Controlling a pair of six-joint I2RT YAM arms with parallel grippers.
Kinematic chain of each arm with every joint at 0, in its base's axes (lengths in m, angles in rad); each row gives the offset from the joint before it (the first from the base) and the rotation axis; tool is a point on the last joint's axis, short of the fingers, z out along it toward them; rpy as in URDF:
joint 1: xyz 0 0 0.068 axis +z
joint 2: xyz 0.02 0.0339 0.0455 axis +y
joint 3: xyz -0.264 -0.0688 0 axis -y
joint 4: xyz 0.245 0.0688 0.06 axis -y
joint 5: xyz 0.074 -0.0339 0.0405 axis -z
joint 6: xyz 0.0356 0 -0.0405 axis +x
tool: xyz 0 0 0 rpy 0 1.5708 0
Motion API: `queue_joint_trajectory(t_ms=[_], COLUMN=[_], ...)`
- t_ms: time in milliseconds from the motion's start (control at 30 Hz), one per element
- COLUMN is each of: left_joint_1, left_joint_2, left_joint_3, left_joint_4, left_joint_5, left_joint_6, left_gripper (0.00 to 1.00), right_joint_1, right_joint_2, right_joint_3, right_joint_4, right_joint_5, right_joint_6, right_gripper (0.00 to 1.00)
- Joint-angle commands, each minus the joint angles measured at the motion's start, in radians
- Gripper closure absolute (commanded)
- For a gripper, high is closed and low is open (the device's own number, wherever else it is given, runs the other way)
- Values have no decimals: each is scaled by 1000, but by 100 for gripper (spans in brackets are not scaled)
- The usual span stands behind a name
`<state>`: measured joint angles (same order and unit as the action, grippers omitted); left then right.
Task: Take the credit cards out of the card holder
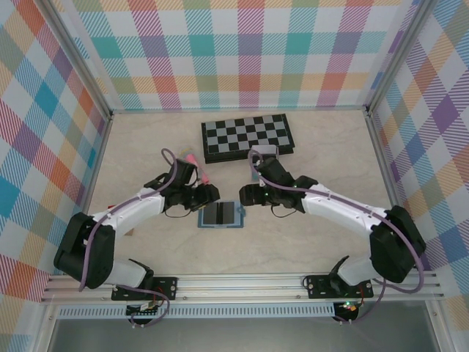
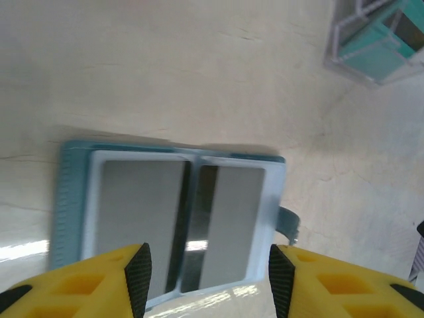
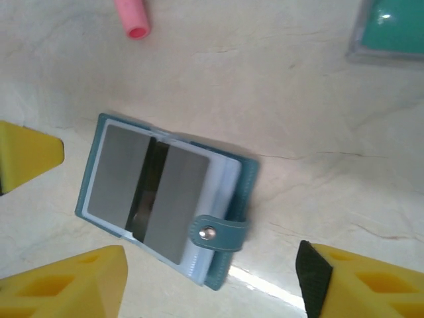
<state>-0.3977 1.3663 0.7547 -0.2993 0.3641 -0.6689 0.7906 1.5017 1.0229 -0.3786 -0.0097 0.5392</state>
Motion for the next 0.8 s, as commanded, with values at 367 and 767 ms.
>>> queue_joint_trajectory(t_ms=[367,767], left_joint_1=[40,18], left_joint_2=[-12,31], left_joint_3=[-28,-17], left_joint_4=[-39,-14], left_joint_5=[68,123], left_joint_6=[-28,-23], left_gripper=[56,58], right_joint_1=[108,109], right_joint_2=[244,362], right_joint_3=[147,187], right_joint_4=[-29,-110], right_joint_5=[-105,-24], right_joint_6=[54,67], right_gripper=[63,65])
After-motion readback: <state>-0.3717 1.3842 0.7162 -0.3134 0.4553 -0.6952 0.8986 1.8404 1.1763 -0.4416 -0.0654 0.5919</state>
